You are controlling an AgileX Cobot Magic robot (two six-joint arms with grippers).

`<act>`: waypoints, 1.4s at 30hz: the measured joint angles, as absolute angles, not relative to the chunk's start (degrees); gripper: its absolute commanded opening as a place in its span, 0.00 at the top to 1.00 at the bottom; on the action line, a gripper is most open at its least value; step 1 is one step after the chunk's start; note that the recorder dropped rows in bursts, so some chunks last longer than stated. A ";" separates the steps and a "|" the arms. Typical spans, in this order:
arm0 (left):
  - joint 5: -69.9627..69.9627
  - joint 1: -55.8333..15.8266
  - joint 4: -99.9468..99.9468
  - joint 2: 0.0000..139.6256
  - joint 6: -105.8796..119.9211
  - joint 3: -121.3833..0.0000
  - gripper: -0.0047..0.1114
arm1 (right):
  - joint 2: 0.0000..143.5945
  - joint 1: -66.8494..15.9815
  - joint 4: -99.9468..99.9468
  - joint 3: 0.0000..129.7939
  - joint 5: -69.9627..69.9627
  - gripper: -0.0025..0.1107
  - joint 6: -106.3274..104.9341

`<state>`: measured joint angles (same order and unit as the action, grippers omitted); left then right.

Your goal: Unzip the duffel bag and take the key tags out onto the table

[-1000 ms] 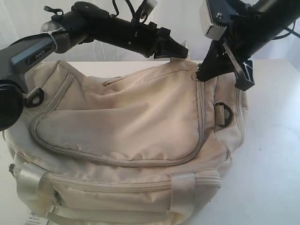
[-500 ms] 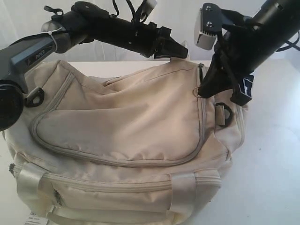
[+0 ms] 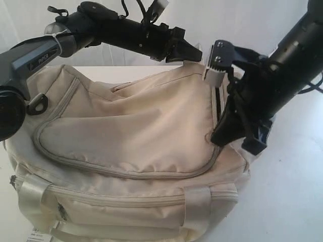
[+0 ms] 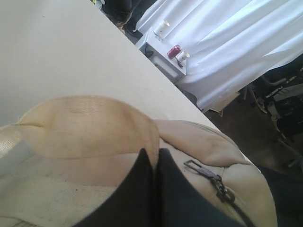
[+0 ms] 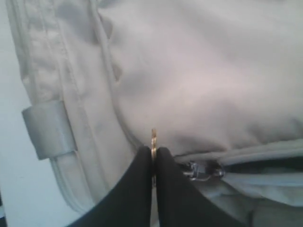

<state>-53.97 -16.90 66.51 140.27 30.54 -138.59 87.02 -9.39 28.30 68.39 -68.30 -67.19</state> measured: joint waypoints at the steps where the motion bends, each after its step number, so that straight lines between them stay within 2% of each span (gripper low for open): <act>1: -53.97 -16.90 66.51 140.27 30.54 -138.59 0.96 | 86.89 -10.28 28.46 67.43 -68.16 0.98 -65.94; 18: -55.37 -15.24 66.99 138.96 30.54 -138.69 0.96 | 86.39 -23.03 38.93 62.78 -66.94 0.98 -58.30; 31: -56.41 -15.24 66.73 138.96 30.54 -138.69 0.95 | 87.52 -28.93 46.54 58.72 -52.69 0.98 -58.07; 34: -56.20 -15.24 65.54 138.74 30.54 -138.69 0.85 | 88.11 -29.03 46.99 58.72 -52.02 0.98 -58.07; 40: -55.15 -15.24 63.87 138.04 30.54 -138.93 0.44 | 88.22 -29.17 47.43 58.69 -51.65 0.98 -58.07; 42: -55.01 -15.24 63.44 137.74 30.54 -139.00 0.37 | 88.22 -29.17 47.43 58.69 -51.65 0.98 -58.07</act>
